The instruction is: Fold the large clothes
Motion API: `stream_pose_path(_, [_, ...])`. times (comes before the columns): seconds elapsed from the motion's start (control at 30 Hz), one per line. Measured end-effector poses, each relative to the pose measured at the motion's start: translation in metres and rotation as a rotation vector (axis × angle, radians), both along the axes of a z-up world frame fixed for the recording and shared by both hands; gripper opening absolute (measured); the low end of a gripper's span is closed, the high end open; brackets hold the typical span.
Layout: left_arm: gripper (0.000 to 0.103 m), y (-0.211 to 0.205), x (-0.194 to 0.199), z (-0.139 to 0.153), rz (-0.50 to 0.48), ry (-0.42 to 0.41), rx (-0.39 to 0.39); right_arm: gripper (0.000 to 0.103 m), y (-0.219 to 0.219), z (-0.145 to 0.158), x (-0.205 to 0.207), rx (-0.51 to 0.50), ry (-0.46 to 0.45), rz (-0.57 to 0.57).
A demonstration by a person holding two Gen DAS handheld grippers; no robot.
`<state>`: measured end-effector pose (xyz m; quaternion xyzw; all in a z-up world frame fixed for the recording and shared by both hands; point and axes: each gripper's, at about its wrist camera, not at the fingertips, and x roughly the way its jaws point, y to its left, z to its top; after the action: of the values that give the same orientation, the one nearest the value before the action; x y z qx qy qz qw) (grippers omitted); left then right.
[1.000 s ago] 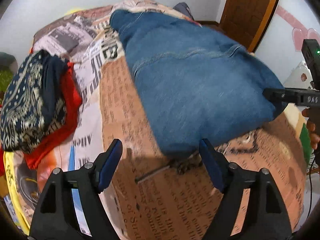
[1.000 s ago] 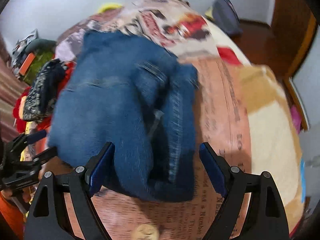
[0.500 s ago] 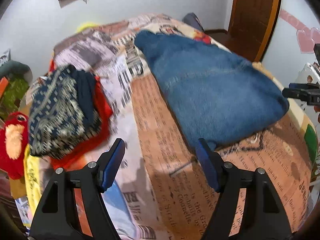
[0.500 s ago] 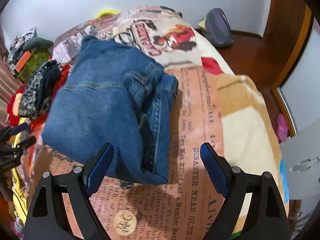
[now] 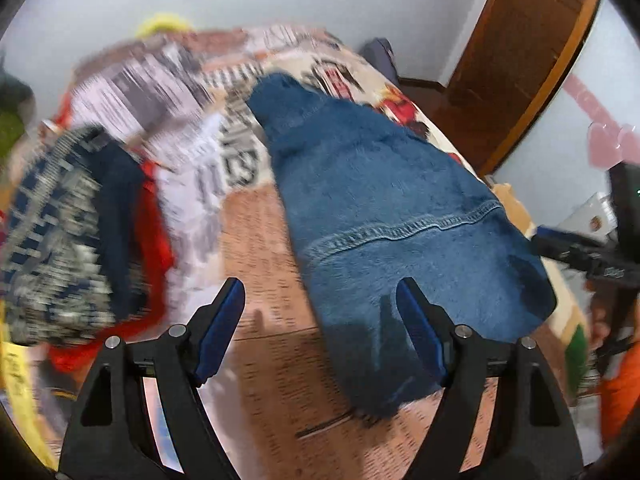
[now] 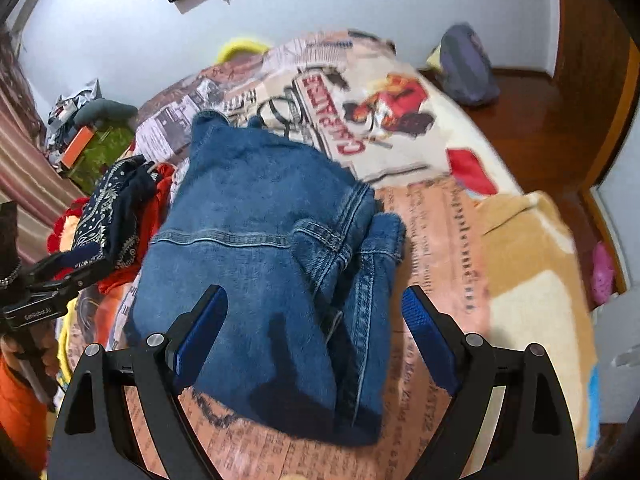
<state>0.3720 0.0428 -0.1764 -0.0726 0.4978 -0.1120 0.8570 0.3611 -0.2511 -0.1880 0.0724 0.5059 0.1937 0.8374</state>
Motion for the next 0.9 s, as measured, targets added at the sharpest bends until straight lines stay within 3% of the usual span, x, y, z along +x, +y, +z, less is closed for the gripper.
stream_pose_path(0.13, [0.077, 0.003, 0.019, -0.030, -0.007, 0.091, -0.158, 0.087, -0.012, -0.039, 0.021, 0.059, 0.133, -0.029])
stream_pose_path(0.23, [0.077, 0.007, 0.029, -0.045, -0.002, 0.134, -0.282, 0.087, -0.026, -0.063, 0.033, 0.218, 0.233, -0.018])
stream_pose_path(0.3, [0.079, 0.010, 0.038, -0.055, -0.004, 0.161, -0.346, 0.088, -0.029, -0.069, 0.040, 0.263, 0.259, 0.001])
stream_pose_path(0.57, [0.082, 0.009, 0.067, -0.082, 0.012, 0.240, -0.471, 0.089, -0.009, -0.089, 0.073, 0.344, 0.356, 0.071])
stream_pose_path(0.77, [0.088, -0.006, 0.076, -0.088, -0.010, 0.226, -0.459, 0.090, 0.007, -0.086, 0.071, 0.374, 0.359, 0.080])
stream_pose_path(0.87, [0.084, -0.012, 0.080, -0.085, 0.005, 0.232, -0.461, 0.078, 0.006, -0.083, 0.068, 0.395, 0.371, 0.072])
stream_pose_path(0.9, [0.078, -0.014, 0.078, -0.082, 0.003, 0.226, -0.456, 0.070, 0.000, -0.083, 0.070, 0.407, 0.375, 0.070])
